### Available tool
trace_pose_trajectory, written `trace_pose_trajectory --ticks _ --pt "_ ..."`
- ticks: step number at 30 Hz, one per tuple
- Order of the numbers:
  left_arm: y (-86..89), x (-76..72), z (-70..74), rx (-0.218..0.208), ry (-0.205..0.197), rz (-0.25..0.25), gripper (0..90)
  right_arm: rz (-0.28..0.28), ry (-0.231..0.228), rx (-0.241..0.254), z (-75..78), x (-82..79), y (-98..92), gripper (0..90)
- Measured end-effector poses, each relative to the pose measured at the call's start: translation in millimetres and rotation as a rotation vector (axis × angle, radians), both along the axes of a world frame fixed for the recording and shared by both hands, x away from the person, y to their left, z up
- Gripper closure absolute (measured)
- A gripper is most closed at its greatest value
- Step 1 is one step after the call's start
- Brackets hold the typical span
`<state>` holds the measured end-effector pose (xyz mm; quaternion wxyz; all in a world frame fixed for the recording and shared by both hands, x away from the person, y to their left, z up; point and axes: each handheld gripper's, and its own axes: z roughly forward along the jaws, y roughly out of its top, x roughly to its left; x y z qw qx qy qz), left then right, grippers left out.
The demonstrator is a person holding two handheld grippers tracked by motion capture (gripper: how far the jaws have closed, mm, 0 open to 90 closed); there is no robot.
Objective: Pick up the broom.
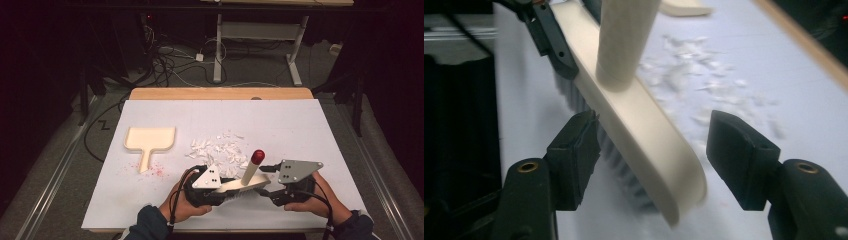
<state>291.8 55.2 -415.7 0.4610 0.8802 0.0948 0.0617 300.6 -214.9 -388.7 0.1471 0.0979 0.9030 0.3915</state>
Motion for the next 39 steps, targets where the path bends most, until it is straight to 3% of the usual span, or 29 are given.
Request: trace_pose_trajectory --ticks 1,4,6,9,11,12,15,17,18,19,20,21,22,24,27,28,29,30,34,39 --pt "-1.5 -2.7 -0.2 0.009 0.002 -0.042 65.0 0.028 0.016 -0.018 -6.0 -0.1 7.1 36.7" --pt "-5.0 -5.1 -0.5 0.017 0.002 -0.08 65.0 0.078 0.077 -0.04 -14.9 0.2 16.1 36.5" --pt "-6.1 -5.6 -0.8 0.013 0.01 -0.105 64.9 0.124 0.113 -0.046 -19.8 0.5 20.5 43.5" --pt "-5.1 -5.3 -0.3 0.015 0.008 -0.114 64.7 0.174 0.144 -0.019 -22.7 -0.2 23.8 57.8" --pt "-2.5 -4.3 1.0 0.0 -0.001 -0.104 63.5 0.181 0.181 0.014 -22.6 0.6 22.8 60.2" --pt "-2.6 -4.1 1.6 0.008 -0.009 -0.101 60.5 0.202 0.174 0.023 -23.2 2.6 22.8 64.1" --pt "-1.3 -4.9 3.1 0.014 -0.031 -0.086 53.0 0.197 0.185 0.009 -23.0 -1.6 22.8 66.5" --pt "7.9 -5.1 7.4 0.014 -0.069 -0.032 44.7 0.203 0.148 -0.001 -20.2 -1.0 22.4 67.7" --pt "7.9 -5.1 7.4 0.014 -0.069 -0.032 39.9 0.191 0.133 0.006 -19.1 0.0 21.5 67.7" --pt "19.1 -5.2 9.7 0.029 -0.107 0.029 36.8 0.168 0.133 0.011 -17.2 0.6 18.7 67.7" --pt "19.1 -5.2 9.7 0.029 -0.107 0.029 35.1 0.168 0.133 0.011 -17.2 0.6 18.7 67.7" --pt "26.3 -5.4 9.5 0.027 -0.124 0.067 28.5 0.129 0.124 0.025 -12.6 3.6 11.5 67.7" --pt "42.2 -6.7 7.2 0.033 -0.155 0.151 26.3 0.104 0.112 0.038 -10.4 5.3 8.1 67.7" --pt "58.8 -8.6 3.0 0.028 -0.169 0.221 23.6 0.063 0.129 0.054 -6.7 6.5 1.3 67.7" --pt "81.9 -12.0 -6.7 0.038 -0.187 0.333 21.4 0.007 0.102 0.074 -2.8 10.1 -8.4 67.7" --pt "87.1 -12.5 -9.7 0.04 -0.184 0.356 21.3 -0.028 0.103 0.086 -1.5 11.0 -12.3 67.7" --pt "87.1 -12.5 -9.7 0.04 -0.184 0.356 20.5 -0.028 0.103 0.086 -1.5 11.0 -12.3 67.7" --pt "101.8 -14.2 -18.3 0.045 -0.184 0.413 19.5 -0.073 0.092 0.095 0.2 14.4 -17.8 67.6" --pt "121.9 -16.3 -28.4 0.06 -0.17 0.481 18.8 -0.161 0.07 0.119 3.3 20.4 -27.6 67.6" --pt "138.1 -22.8 -35.6 0.085 -0.175 0.523 17.9 -0.245 0.058 0.132 3.6 27.4 -38.2 67.7"
